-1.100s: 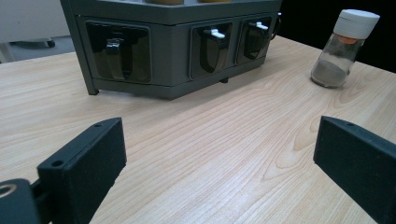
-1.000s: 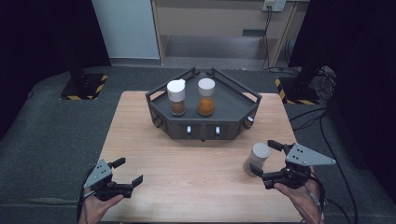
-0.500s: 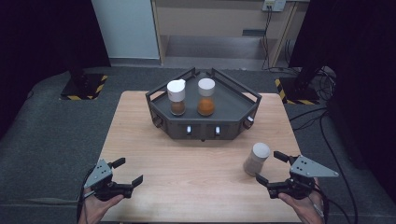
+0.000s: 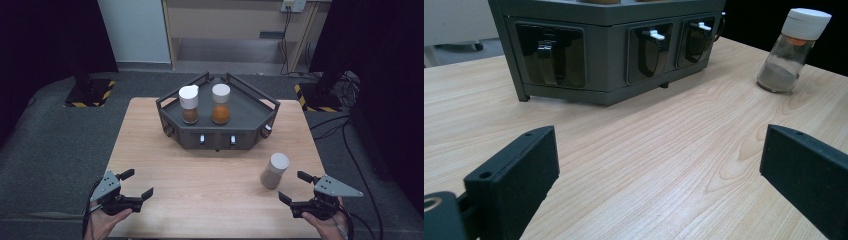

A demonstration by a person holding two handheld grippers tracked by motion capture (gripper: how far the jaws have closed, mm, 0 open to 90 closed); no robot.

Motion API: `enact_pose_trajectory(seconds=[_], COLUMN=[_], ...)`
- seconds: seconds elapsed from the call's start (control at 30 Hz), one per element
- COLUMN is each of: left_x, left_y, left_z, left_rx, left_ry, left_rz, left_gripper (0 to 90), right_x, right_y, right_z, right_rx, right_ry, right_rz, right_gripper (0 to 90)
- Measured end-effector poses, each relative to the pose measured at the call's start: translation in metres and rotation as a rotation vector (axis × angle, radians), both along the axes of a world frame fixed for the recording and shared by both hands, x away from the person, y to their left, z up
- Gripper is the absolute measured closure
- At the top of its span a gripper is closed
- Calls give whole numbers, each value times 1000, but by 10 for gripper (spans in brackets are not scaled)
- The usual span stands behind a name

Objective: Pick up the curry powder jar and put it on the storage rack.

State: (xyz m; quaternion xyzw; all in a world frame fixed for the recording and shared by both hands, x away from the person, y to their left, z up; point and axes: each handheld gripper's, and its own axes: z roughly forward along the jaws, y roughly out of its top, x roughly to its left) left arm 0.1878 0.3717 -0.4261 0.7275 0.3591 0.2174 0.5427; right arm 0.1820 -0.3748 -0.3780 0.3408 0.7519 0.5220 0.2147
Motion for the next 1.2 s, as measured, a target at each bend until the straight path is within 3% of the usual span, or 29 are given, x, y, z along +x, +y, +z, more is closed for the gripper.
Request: enact_pose_trajectory(seconds=[0.63,1.2], left_x=[-1,0], left_y=[1,0], left_z=[0,0], left_rx=[-2,1], left_ry=[-5,-18], left_rz=[-4,-29], left_gripper=[14,14], right_x=[-4,0], right_y=[-10,-17], right_z=[-11,-17], right_rx=[6,27], right_ry=[0,25], right_rz=[-47,-54], right_gripper=[53,53])
